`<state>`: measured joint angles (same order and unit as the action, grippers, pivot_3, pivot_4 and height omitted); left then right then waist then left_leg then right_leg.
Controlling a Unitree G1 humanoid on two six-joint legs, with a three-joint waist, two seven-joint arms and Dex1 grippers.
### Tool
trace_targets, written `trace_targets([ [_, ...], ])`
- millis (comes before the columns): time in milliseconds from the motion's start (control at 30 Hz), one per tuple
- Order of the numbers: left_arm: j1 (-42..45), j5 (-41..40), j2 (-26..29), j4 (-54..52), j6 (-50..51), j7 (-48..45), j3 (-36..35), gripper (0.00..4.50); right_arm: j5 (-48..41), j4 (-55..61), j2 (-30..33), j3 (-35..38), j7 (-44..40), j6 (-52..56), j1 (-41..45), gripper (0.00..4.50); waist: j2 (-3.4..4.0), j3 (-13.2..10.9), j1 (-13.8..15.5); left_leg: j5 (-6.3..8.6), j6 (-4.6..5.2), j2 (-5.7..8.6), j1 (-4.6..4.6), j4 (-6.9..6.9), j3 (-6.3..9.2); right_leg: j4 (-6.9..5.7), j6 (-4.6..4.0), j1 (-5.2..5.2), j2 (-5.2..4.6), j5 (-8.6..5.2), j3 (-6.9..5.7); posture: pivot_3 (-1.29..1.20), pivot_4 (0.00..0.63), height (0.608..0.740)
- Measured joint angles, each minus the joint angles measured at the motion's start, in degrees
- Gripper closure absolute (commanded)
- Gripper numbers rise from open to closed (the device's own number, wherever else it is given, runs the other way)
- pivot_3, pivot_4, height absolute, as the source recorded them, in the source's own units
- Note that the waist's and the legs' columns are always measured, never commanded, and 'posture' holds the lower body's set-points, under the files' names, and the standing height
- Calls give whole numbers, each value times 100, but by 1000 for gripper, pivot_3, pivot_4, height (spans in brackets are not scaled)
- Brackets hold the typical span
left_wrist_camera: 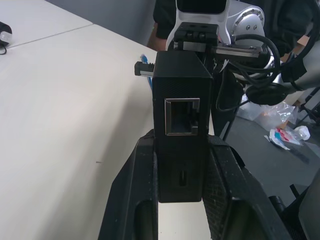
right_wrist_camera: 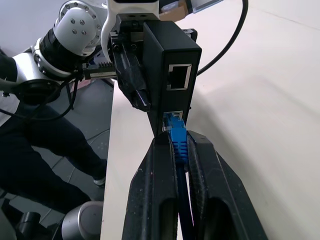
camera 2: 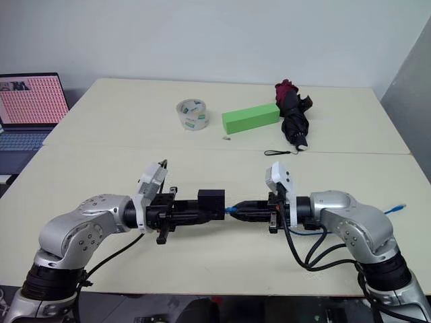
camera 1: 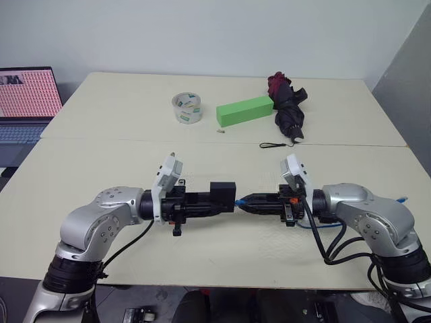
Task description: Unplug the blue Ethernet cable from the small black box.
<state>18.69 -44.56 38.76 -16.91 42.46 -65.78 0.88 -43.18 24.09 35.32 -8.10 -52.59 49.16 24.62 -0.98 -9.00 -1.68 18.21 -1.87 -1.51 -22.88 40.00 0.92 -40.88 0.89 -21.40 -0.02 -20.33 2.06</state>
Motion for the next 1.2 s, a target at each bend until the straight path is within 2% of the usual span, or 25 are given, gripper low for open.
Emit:
trace_targets([
  [33,0,0,0,-40,-21,0,1,3725,37,0,40,0,-43,-3,4,3160,0,0,0,0,0,0,0,0,0,0,0,0,0,0,0,0,150,740],
  [67,0,0,0,-49,-27,0,2,3725,31,0,40,3,-60,3,5,3122,0,0,0,0,0,0,0,-1,0,0,0,0,0,0,-1,0,150,740],
  [233,-7,0,0,-49,-41,-1,2,3725,-267,0,-54,58,0,207,12,3122,0,0,-1,0,0,-1,0,-1,1,0,0,0,0,0,-1,0,150,740],
  [600,-11,19,-1,-49,-44,1,15,3725,-254,-1,-135,40,91,221,73,3122,0,0,-1,0,0,0,0,-1,0,0,0,0,0,0,0,0,150,740],
  [833,-35,34,-16,-48,-48,2,32,3725,-120,-1,-107,-8,17,169,72,4421,0,0,0,8,15,0,0,-1,1,1,0,0,0,0,-1,0,150,740],
  [1200,-48,41,-14,-54,-64,-30,63,3725,-71,-11,-71,-15,-122,157,78,4421,0,0,0,9,16,0,0,-1,0,1,0,0,0,0,0,0,150,740],
])
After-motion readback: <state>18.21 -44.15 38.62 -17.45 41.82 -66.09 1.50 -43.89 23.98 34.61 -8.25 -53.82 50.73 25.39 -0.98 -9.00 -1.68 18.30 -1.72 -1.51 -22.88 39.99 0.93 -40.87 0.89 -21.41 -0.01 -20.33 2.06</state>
